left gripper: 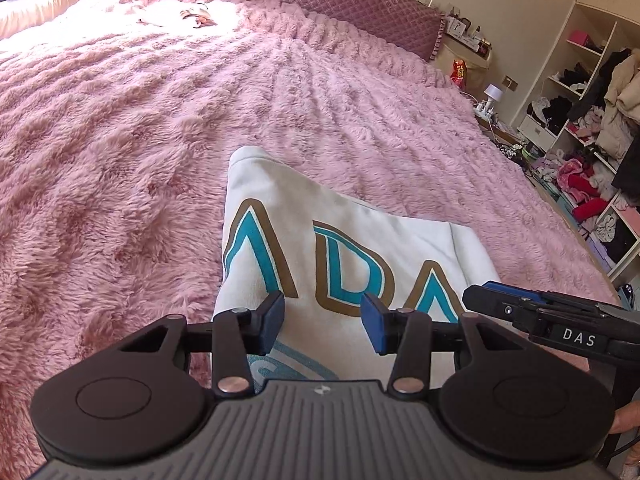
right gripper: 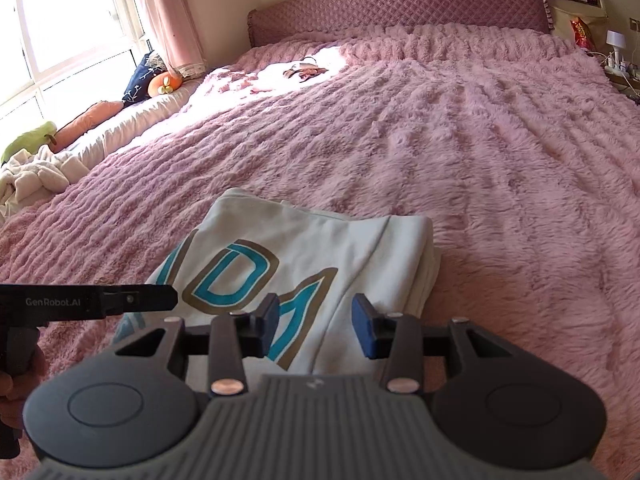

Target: Fold small clothes

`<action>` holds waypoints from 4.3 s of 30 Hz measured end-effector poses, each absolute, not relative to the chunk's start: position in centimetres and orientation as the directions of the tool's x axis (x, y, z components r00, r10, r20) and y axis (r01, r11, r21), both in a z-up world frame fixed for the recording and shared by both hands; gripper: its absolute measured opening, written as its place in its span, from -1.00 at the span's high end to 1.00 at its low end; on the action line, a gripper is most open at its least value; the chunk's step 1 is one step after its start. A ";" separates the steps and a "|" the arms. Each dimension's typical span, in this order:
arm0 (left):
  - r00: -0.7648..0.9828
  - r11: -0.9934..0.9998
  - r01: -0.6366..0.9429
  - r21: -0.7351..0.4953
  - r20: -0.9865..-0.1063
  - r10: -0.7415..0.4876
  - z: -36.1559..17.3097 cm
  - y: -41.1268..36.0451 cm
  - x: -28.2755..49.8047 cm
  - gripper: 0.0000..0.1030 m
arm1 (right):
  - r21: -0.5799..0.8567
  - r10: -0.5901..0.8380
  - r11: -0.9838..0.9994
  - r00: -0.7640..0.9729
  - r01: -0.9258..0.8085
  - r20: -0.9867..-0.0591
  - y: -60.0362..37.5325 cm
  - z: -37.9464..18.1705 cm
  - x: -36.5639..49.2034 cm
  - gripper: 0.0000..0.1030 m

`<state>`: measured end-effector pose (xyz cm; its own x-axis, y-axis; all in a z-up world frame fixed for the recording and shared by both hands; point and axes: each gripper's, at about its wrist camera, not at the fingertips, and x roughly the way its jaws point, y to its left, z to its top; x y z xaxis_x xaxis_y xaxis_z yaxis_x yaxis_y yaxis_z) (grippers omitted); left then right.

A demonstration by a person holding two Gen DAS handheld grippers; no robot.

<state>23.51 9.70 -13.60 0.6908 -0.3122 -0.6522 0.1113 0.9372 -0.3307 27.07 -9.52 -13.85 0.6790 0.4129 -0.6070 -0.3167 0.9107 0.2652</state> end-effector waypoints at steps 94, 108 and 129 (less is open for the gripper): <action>0.641 0.988 -0.099 -0.122 -0.767 -0.030 -5.5 6.6 4.2 -0.75 | 0.087 0.164 0.986 0.697 -0.145 -0.698 -5.5 -4.4 4.0 -0.58; 0.633 0.990 -0.087 -0.107 -0.774 -0.028 -5.7 6.2 4.3 -0.75 | 0.091 0.164 0.986 0.697 -0.141 -0.698 -5.4 -4.6 4.0 -0.58; 0.618 0.991 -0.084 -0.101 -0.786 -0.028 -6.2 6.1 4.3 -0.75 | 0.094 0.164 0.986 0.686 -0.138 -0.709 -5.5 -5.3 4.2 -0.58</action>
